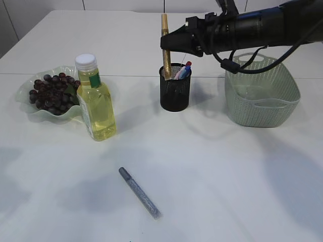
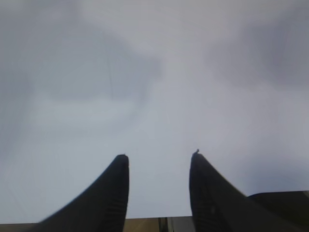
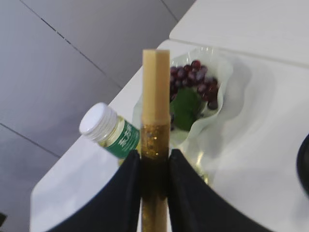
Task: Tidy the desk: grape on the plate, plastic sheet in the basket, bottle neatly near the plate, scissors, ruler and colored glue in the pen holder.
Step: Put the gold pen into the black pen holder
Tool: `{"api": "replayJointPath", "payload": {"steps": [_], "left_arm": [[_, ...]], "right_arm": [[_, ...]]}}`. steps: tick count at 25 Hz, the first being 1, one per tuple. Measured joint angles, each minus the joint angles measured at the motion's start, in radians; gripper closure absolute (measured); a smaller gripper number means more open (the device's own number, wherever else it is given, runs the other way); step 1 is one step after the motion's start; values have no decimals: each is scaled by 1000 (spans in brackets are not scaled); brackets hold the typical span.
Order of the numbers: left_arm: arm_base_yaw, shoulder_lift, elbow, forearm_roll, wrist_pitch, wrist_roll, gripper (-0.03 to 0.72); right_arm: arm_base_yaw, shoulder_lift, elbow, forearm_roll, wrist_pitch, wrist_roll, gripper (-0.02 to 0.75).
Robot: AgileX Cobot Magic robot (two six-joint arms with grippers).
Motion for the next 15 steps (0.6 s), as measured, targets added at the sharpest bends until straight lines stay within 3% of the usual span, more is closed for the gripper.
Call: {"api": "replayJointPath", "payload": {"steps": [9,15], "left_arm": [[0,0,0,0,40,0,381],[0,0,0,0,43,0,381]], "right_arm": [[0,0,-4,258,-226,-603,582],[0,67,-91,281,-235,-705,582]]}}
